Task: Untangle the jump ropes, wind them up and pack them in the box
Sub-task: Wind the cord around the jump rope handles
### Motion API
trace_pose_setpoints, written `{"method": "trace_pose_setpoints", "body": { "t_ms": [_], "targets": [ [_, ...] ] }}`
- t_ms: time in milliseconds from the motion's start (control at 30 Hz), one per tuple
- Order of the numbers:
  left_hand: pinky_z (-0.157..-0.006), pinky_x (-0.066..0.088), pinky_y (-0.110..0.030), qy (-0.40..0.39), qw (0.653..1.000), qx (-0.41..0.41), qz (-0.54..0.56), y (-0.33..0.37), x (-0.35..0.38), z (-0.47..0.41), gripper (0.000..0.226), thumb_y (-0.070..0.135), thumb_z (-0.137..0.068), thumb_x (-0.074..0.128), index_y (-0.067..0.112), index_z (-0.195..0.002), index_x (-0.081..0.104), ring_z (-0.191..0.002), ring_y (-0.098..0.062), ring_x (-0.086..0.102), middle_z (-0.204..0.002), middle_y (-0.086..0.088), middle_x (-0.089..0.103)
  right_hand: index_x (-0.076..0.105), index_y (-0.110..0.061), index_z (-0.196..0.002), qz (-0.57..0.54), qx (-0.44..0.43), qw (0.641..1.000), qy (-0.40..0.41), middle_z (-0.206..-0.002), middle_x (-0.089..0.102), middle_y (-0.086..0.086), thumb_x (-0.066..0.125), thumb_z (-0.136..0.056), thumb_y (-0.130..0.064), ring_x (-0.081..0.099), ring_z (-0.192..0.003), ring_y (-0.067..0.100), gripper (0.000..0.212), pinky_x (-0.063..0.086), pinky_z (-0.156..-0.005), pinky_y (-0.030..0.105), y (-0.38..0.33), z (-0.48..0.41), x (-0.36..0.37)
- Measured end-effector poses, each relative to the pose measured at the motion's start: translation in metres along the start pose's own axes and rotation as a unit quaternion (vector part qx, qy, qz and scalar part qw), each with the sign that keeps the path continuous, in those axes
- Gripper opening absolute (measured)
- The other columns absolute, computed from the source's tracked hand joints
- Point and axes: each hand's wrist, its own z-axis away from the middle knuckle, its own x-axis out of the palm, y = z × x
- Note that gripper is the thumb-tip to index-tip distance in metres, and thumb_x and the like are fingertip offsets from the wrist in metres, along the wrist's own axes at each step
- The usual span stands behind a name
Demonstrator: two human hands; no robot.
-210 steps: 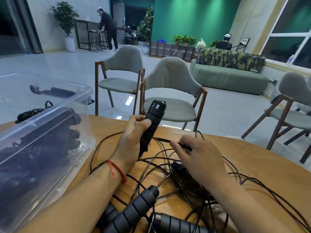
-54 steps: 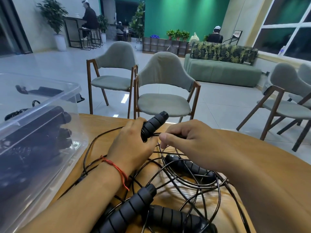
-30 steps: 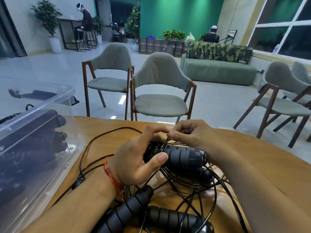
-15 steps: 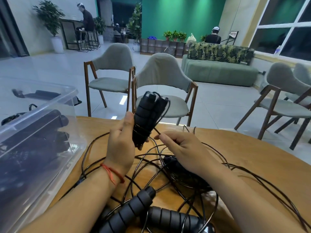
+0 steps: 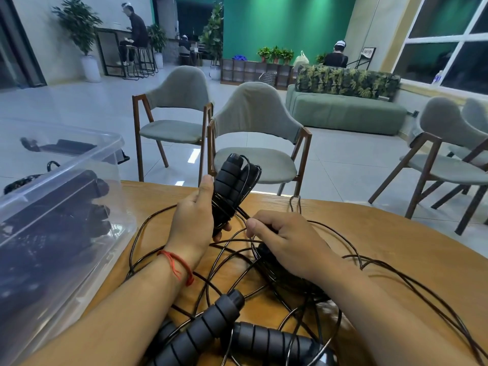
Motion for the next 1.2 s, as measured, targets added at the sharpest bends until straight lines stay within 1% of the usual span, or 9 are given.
{"method": "trace_pose_setpoints", "body": {
  "t_ms": [200,333,500,633,767,867,967,1067,1200],
  "targets": [
    [-0.053,0.052,-0.035,0.112,0.991,0.046,-0.053,-0.003,-0.005,-0.005,0.058,0.068,-0.105,0.032,0.023,-0.099,0.067,-0.068,-0.023,0.074,-0.081,-0.009,0.074,0.075,-0.026,-0.091,-0.012,-0.04,0.999,-0.004,-0.072,0.067,-0.004,0.062,-0.105,-0.047,0.063,-0.071,0.016,0.029,0.051,-0.063,0.035,-0.013,-0.002,-0.008],
    [-0.055,0.051,-0.035,0.156,0.984,0.04,-0.077,-0.005,-0.015,-0.016,0.047,0.069,-0.105,0.033,0.03,-0.102,0.06,-0.079,-0.027,0.074,-0.09,-0.006,0.073,0.074,-0.024,-0.09,-0.019,-0.096,0.994,0.054,-0.068,0.063,-0.006,0.068,-0.103,-0.042,0.06,-0.065,0.019,0.023,0.046,-0.056,0.028,-0.024,-0.002,-0.019],
    [-0.068,0.062,-0.05,0.063,0.985,0.075,-0.142,-0.007,-0.006,-0.008,0.042,0.065,-0.104,0.04,0.029,-0.106,0.062,-0.08,-0.022,0.072,-0.09,-0.004,0.071,0.074,-0.022,-0.093,-0.021,-0.132,0.986,0.098,-0.068,0.059,-0.01,0.068,-0.105,-0.032,0.057,-0.064,0.019,0.017,0.041,-0.058,0.024,-0.035,0.001,-0.024],
    [-0.073,0.062,-0.049,0.0,0.967,0.127,-0.223,-0.008,-0.003,-0.002,0.043,0.067,-0.104,0.037,0.037,-0.114,0.067,-0.083,-0.013,0.069,-0.091,0.004,0.07,0.075,-0.023,-0.096,-0.007,-0.138,0.984,0.114,-0.072,0.058,-0.02,0.068,-0.105,-0.032,0.06,-0.07,0.014,0.015,0.039,-0.062,0.018,-0.038,0.001,-0.032],
    [-0.075,0.058,-0.039,-0.066,0.933,0.173,-0.308,-0.008,0.002,0.008,0.045,0.071,-0.104,0.027,0.05,-0.12,0.064,-0.093,-0.003,0.065,-0.095,0.018,0.069,0.077,-0.021,-0.099,-0.004,-0.129,0.983,0.132,-0.08,0.068,-0.016,0.068,-0.106,-0.035,0.067,-0.077,0.014,0.018,0.052,-0.064,0.035,-0.034,-0.002,-0.039],
    [-0.065,0.047,-0.03,-0.11,0.899,0.26,-0.334,-0.001,0.002,0.015,0.029,0.059,-0.107,0.028,0.063,-0.103,0.056,-0.082,0.0,0.06,-0.086,0.027,0.062,0.077,-0.023,-0.091,0.008,-0.115,0.979,0.165,-0.075,0.067,-0.01,0.069,-0.104,-0.04,0.065,-0.075,0.017,0.023,0.052,-0.064,0.044,-0.032,-0.003,-0.045],
    [-0.067,0.05,-0.025,-0.174,0.855,0.33,-0.359,0.002,0.002,0.019,0.026,0.054,-0.101,0.048,0.048,-0.125,0.057,-0.085,-0.001,0.058,-0.095,0.028,0.056,0.073,-0.024,-0.081,0.021,-0.113,0.975,0.192,-0.069,0.062,-0.006,0.071,-0.102,-0.045,0.059,-0.069,0.02,0.03,0.048,-0.061,0.046,-0.032,-0.004,-0.051],
    [-0.064,0.047,-0.018,-0.17,0.811,0.379,-0.412,-0.004,0.004,0.017,0.04,0.061,-0.091,0.069,0.038,-0.122,0.059,-0.079,0.001,0.052,-0.092,0.029,0.046,0.069,-0.022,-0.072,0.048,-0.113,0.975,0.186,-0.064,0.054,-0.005,0.073,-0.098,-0.052,0.053,-0.064,0.019,0.04,0.046,-0.058,0.046,-0.033,-0.005,-0.053],
    [-0.062,0.054,-0.026,-0.176,0.775,0.43,-0.428,-0.007,0.003,0.017,0.05,0.063,-0.088,0.074,0.027,-0.121,0.065,-0.077,-0.005,0.062,-0.095,0.017,0.064,0.064,-0.022,-0.063,0.034,-0.077,0.981,0.176,-0.059,0.047,-0.002,0.081,-0.088,-0.056,0.043,-0.059,0.017,0.046,0.039,-0.056,0.044,-0.03,-0.005,-0.057]
  ]
}}
